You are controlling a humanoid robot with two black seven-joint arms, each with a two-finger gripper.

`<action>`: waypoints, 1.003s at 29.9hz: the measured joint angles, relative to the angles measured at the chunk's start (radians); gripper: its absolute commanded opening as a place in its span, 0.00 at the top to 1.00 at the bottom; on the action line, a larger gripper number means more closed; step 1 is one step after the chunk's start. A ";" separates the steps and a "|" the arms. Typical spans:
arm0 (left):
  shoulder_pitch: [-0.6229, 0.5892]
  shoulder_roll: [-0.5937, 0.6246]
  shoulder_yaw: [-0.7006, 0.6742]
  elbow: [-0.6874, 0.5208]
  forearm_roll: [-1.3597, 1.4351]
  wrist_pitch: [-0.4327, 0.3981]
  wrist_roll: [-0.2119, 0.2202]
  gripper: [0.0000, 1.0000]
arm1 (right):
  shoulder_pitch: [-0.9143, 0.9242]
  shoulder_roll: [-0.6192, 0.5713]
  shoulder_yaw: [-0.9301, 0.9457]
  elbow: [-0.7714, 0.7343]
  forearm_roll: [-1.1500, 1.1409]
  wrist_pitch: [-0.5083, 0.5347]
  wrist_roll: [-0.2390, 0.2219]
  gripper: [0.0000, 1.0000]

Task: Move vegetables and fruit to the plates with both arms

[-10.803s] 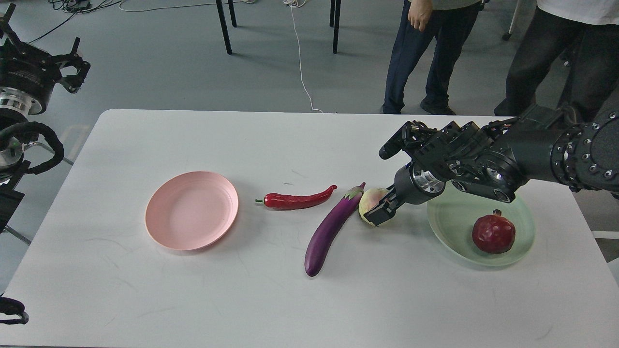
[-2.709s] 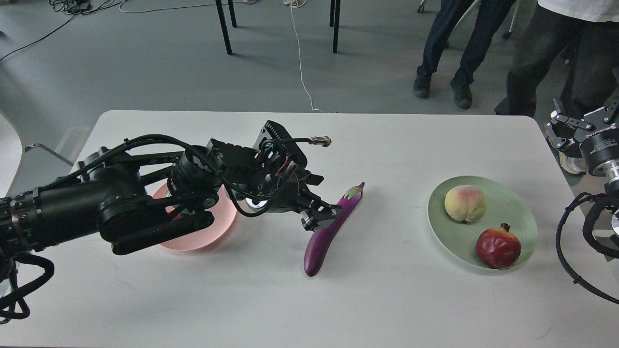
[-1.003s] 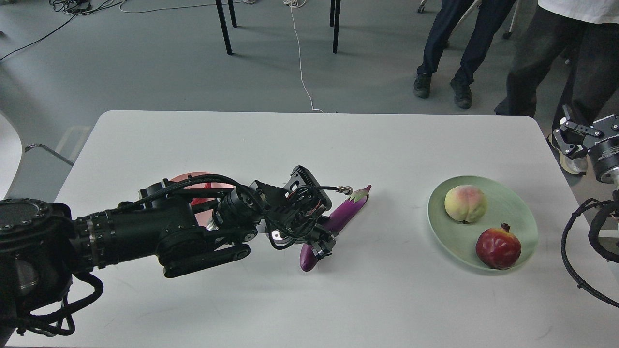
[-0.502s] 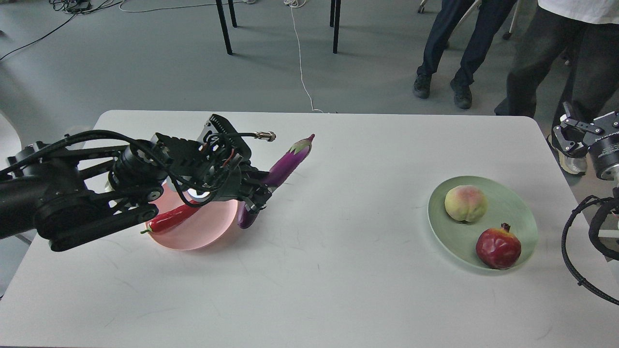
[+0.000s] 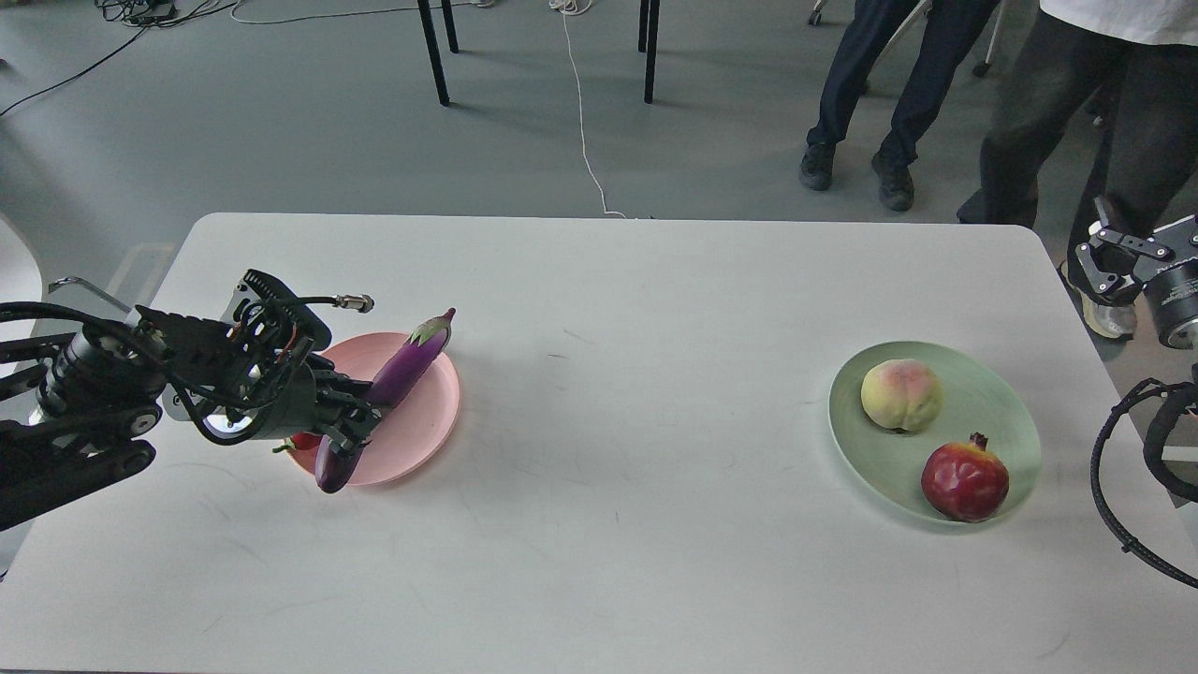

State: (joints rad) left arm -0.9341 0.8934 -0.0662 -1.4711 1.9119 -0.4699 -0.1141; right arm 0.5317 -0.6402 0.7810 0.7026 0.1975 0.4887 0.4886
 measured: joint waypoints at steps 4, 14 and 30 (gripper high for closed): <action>0.024 0.025 0.000 0.001 0.000 0.021 -0.018 0.78 | 0.000 -0.001 0.000 0.000 -0.002 0.000 0.000 0.01; 0.046 -0.003 -0.007 0.012 -0.001 0.039 -0.017 0.38 | 0.002 0.004 -0.003 0.001 -0.004 0.000 0.000 0.01; 0.035 -0.001 -0.074 0.043 -0.057 0.041 -0.029 0.13 | 0.008 0.004 -0.006 0.001 -0.006 0.000 0.000 0.01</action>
State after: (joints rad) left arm -0.8991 0.8921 -0.1407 -1.4285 1.8546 -0.4285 -0.1427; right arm 0.5393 -0.6366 0.7747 0.7034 0.1919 0.4887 0.4887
